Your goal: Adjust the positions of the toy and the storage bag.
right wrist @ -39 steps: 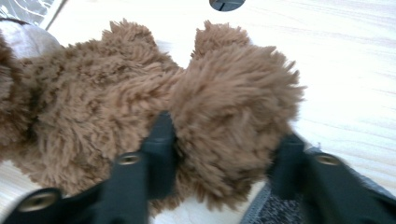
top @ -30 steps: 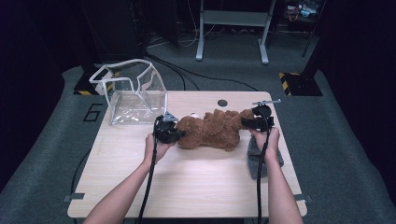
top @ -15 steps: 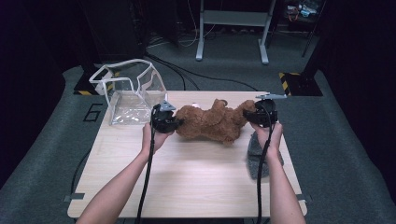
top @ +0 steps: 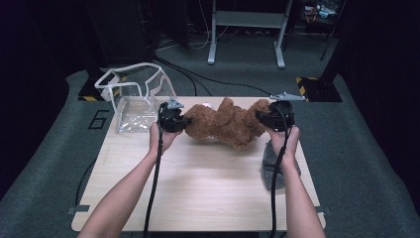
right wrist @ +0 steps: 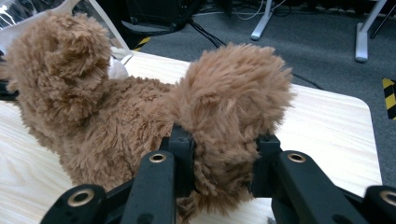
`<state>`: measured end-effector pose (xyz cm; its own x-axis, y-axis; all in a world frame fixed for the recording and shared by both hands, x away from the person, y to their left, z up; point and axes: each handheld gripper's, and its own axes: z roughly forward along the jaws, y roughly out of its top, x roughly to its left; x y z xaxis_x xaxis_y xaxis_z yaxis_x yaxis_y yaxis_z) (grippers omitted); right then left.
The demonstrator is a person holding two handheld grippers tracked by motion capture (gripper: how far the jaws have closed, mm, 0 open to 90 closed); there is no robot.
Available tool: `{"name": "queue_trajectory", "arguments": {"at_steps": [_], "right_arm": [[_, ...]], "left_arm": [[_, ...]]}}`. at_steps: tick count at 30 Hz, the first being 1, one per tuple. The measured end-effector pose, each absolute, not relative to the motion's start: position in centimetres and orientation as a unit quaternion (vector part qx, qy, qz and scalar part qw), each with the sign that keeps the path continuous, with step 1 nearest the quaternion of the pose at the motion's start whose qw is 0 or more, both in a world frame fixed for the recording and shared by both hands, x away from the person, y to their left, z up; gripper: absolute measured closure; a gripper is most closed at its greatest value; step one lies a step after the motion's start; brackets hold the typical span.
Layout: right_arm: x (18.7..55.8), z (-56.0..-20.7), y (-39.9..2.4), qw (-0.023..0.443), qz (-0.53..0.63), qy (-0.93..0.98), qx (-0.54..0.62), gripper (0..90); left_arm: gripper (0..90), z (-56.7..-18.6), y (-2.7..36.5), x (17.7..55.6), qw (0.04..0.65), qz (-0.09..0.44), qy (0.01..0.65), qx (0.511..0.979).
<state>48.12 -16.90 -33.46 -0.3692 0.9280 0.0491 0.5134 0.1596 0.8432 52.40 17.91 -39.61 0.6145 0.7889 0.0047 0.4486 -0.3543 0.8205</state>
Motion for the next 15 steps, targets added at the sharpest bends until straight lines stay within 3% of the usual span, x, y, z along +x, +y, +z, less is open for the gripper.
{"name": "queue_trajectory", "arguments": {"at_steps": [15], "right_arm": [[46.6,-34.6,-15.8,0.243,0.394,0.724,0.512,68.8]], "left_arm": [[77.0,-41.9,16.8,55.1,0.372,0.194,0.394,0.818]]}}
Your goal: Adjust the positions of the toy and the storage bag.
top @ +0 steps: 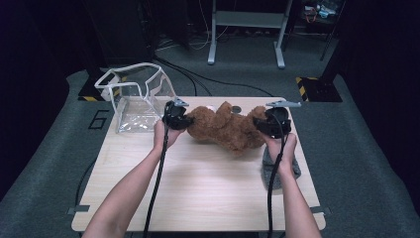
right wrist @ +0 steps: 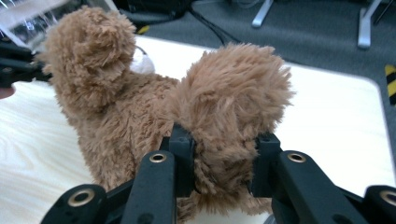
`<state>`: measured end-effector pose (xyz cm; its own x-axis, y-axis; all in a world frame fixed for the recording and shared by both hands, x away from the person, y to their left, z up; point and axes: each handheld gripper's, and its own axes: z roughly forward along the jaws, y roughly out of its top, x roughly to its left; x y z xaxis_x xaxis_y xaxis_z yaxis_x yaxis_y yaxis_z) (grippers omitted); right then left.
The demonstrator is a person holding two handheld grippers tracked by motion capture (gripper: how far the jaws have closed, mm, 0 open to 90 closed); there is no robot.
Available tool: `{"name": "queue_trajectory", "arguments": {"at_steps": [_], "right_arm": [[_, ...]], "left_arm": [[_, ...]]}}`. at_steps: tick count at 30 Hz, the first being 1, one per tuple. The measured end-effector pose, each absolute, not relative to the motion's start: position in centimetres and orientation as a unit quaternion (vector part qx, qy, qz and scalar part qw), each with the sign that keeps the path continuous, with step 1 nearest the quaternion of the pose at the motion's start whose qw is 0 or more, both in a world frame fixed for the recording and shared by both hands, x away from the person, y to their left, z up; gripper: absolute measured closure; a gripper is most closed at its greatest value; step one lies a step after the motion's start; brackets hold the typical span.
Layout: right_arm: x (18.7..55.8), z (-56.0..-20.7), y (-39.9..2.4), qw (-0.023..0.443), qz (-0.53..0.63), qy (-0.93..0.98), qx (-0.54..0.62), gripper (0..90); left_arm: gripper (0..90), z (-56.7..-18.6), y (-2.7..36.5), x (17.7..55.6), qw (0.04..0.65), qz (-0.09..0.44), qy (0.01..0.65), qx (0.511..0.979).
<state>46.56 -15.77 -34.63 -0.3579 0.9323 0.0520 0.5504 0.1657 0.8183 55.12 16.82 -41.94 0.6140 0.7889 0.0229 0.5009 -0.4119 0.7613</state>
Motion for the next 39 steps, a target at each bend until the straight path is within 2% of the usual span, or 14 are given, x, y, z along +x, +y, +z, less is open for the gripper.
{"name": "queue_trajectory", "arguments": {"at_steps": [3,6,10,13,21,29,35,36,38,39], "right_arm": [[46.2,-36.3,-14.9,0.238,0.378,0.730,0.518,68.8],[46.0,-37.3,-14.7,0.235,0.372,0.730,0.522,68.8],[45.7,-37.9,-15.1,0.229,0.369,0.729,0.529,68.7],[45.5,-38.4,-15.1,0.222,0.367,0.732,0.530,68.4],[44.8,-39.5,-15.1,0.209,0.359,0.744,0.524,67.2],[44.3,-39.4,-14.5,0.216,0.343,0.754,0.517,65.7],[44.3,-39.5,-14.3,0.214,0.335,0.760,0.513,65.2],[44.3,-39.5,-14.3,0.214,0.334,0.761,0.514,65.0],[44.2,-39.6,-14.4,0.212,0.333,0.763,0.512,64.1],[44.1,-39.6,-14.4,0.209,0.332,0.763,0.514,63.4]], "left_arm": [[70.9,-43.5,16.9,55.3,0.356,0.173,0.408,0.823],[60.7,-44.0,17.2,54.8,0.360,0.161,0.419,0.818],[41.7,-43.5,17.6,53.5,0.380,0.151,0.420,0.810],[33.9,-42.8,17.4,52.3,0.387,0.147,0.413,0.811],[26.4,-42.4,16.2,49.1,0.404,0.130,0.388,0.818],[22.5,-40.2,12.3,46.6,0.438,0.132,0.337,0.823],[23.3,-39.6,9.6,47.5,0.434,0.140,0.328,0.827],[25.5,-39.7,9.2,47.6,0.434,0.143,0.328,0.827],[39.6,-40.0,9.2,47.8,0.442,0.137,0.327,0.824],[49.9,-40.2,9.2,47.9,0.443,0.135,0.326,0.824]]}}
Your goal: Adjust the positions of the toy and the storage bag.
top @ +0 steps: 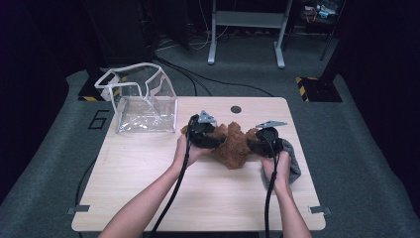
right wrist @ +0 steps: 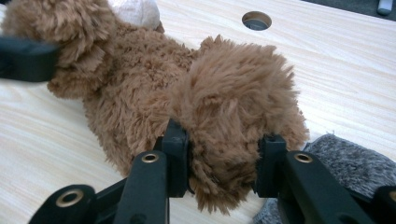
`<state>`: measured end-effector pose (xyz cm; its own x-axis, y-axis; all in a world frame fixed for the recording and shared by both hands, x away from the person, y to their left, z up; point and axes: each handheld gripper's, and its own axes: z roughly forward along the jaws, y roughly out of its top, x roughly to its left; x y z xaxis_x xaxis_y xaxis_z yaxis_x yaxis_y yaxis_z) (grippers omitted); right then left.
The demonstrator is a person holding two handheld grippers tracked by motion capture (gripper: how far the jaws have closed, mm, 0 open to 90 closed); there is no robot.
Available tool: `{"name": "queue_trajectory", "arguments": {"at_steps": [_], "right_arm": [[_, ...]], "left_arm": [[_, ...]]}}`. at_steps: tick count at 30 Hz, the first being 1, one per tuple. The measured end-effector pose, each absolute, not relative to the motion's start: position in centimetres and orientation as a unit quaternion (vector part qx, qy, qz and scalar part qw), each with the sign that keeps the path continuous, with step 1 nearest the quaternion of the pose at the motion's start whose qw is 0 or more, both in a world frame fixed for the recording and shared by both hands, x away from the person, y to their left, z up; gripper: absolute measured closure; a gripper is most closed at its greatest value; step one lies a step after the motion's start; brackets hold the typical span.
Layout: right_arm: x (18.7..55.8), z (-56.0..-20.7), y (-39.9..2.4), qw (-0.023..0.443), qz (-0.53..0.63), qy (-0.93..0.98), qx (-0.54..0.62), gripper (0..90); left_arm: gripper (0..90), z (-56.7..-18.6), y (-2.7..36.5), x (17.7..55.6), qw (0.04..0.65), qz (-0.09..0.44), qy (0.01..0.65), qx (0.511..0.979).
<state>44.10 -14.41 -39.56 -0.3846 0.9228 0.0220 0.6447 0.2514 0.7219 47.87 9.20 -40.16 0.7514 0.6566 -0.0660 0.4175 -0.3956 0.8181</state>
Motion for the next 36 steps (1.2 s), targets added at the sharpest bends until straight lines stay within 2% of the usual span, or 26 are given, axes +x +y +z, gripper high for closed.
{"name": "queue_trajectory", "arguments": {"at_steps": [1,4,10,14,20,27,33,36], "right_arm": [[44.1,-39.6,-14.6,0.209,0.333,0.764,0.512,62.7],[44.0,-39.8,-15.1,0.199,0.337,0.766,0.510,54.4],[43.3,-38.4,-17.6,0.178,0.392,0.739,0.517,28.2],[43.3,-37.4,-19.2,0.185,0.398,0.727,0.529,20.8],[44.9,-39.5,-20.0,0.164,0.357,0.733,0.555,18.7],[47.4,-41.8,-18.8,0.128,0.323,0.739,0.577,18.9],[49.7,-43.5,-17.7,0.113,0.291,0.752,0.581,20.4],[50.2,-44.2,-17.6,0.101,0.294,0.754,0.579,24.0]], "left_arm": [[58.6,-40.4,9.3,47.8,0.446,0.138,0.326,0.822],[70.6,-41.3,9.9,47.6,0.452,0.130,0.329,0.819],[73.2,-42.9,11.4,46.4,0.465,0.121,0.334,0.811],[73.2,-43.6,12.3,45.6,0.472,0.113,0.330,0.809],[72.7,-45.0,14.1,44.3,0.477,0.101,0.341,0.803],[72.4,-46.4,15.2,43.2,0.474,0.095,0.346,0.804],[73.4,-47.4,15.7,42.7,0.470,0.094,0.350,0.805],[74.4,-47.6,15.9,42.7,0.473,0.097,0.353,0.802]]}}
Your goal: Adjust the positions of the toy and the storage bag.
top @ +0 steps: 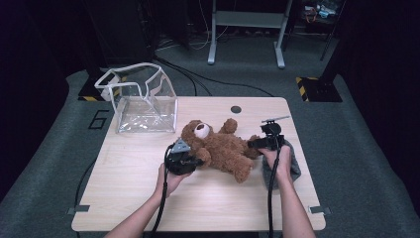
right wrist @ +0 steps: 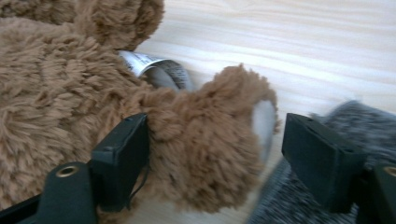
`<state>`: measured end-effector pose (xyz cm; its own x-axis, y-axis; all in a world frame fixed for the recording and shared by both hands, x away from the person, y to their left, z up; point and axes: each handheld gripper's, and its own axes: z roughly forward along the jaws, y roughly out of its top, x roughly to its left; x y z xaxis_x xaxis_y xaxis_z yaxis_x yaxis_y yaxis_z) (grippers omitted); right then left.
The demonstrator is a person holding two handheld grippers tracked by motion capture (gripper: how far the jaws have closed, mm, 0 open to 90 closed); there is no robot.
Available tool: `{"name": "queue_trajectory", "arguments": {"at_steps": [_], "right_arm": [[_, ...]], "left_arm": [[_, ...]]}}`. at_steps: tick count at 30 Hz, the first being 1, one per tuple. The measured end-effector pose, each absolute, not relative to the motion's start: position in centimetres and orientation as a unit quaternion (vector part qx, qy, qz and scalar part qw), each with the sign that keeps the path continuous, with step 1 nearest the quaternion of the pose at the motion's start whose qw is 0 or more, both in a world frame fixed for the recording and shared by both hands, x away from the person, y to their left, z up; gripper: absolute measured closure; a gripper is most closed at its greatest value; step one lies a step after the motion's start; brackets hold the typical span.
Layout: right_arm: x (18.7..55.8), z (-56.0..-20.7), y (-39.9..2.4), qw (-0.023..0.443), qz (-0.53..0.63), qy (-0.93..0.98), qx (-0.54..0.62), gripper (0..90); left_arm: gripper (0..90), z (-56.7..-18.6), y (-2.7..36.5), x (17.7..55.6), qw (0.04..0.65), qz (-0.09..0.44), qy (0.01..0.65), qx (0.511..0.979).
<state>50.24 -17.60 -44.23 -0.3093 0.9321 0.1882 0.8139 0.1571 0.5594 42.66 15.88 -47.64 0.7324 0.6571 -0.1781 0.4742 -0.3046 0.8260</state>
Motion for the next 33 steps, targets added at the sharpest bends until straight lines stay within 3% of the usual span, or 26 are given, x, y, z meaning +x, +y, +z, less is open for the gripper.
{"name": "queue_trajectory", "arguments": {"at_steps": [6,17,22,33], "right_arm": [[50.6,-45.6,-17.5,0.062,0.295,0.751,0.588,39.9],[50.4,-46.7,-16.9,0.071,0.288,0.762,0.576,78.7],[50.0,-46.2,-16.7,0.098,0.287,0.763,0.570,83.3],[48.7,-43.6,-16.9,0.144,0.323,0.746,0.564,84.5]], "left_arm": [[75.0,-47.6,15.7,42.6,0.471,0.098,0.353,0.803],[75.5,-47.6,15.2,42.8,0.473,0.105,0.356,0.799],[76.1,-46.7,15.5,42.7,0.476,0.119,0.353,0.797],[78.2,-45.1,16.7,43.4,0.477,0.144,0.353,0.792]]}}
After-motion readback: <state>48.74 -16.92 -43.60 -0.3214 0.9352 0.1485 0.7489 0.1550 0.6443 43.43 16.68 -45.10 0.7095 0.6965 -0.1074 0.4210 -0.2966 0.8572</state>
